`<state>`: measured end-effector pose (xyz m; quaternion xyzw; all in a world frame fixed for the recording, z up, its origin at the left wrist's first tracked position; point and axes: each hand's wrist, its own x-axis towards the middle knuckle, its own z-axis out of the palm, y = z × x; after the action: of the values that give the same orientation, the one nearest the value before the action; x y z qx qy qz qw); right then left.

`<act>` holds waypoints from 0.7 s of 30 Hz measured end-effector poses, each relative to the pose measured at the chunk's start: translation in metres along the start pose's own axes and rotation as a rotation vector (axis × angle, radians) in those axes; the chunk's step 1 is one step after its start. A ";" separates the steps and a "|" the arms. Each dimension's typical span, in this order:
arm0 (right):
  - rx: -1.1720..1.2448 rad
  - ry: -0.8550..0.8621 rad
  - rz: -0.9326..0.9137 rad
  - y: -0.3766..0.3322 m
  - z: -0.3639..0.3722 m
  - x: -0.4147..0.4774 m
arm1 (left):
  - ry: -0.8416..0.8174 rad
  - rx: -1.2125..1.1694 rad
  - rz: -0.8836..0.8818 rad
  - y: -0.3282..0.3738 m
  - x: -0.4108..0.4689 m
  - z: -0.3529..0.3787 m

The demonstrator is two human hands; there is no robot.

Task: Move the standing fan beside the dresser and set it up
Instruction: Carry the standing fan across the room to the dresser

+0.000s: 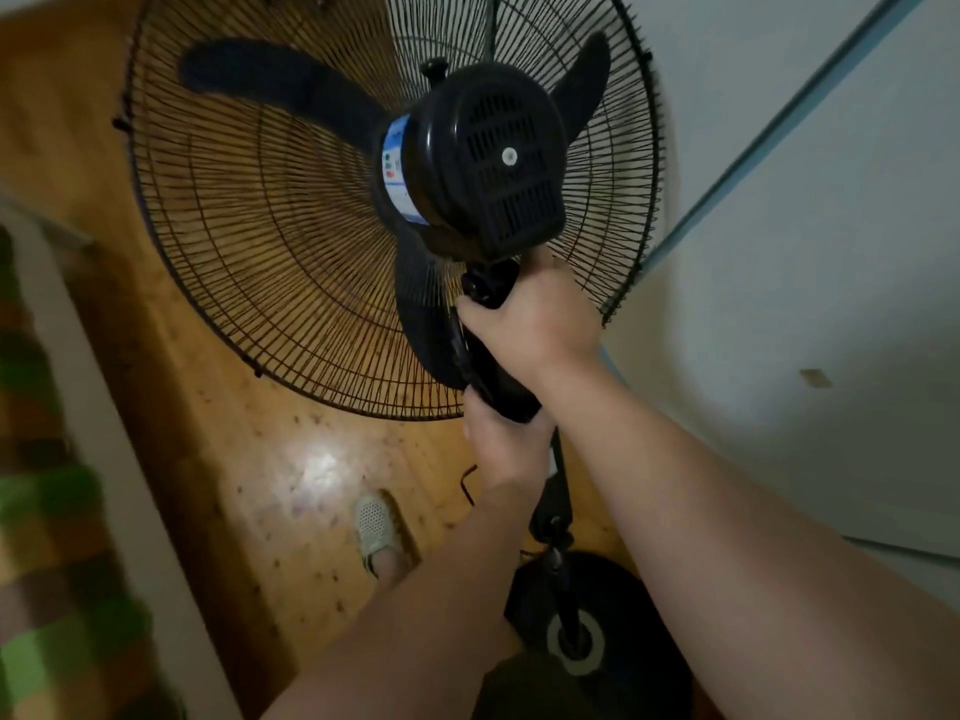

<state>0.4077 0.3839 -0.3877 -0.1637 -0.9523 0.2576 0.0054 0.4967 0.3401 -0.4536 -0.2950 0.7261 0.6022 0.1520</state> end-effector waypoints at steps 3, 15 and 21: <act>-0.005 0.002 -0.017 -0.002 0.006 0.005 | 0.001 -0.072 0.052 -0.007 0.002 0.001; -0.024 -0.007 -0.030 -0.010 0.016 0.016 | -0.168 -0.088 -0.229 -0.036 0.029 -0.013; -0.035 0.013 -0.061 -0.015 0.028 0.019 | -0.154 -0.069 -0.251 -0.042 0.041 -0.019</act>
<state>0.3827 0.3637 -0.4060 -0.1366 -0.9610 0.2398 0.0166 0.4934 0.3071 -0.5061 -0.3412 0.6487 0.6239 0.2713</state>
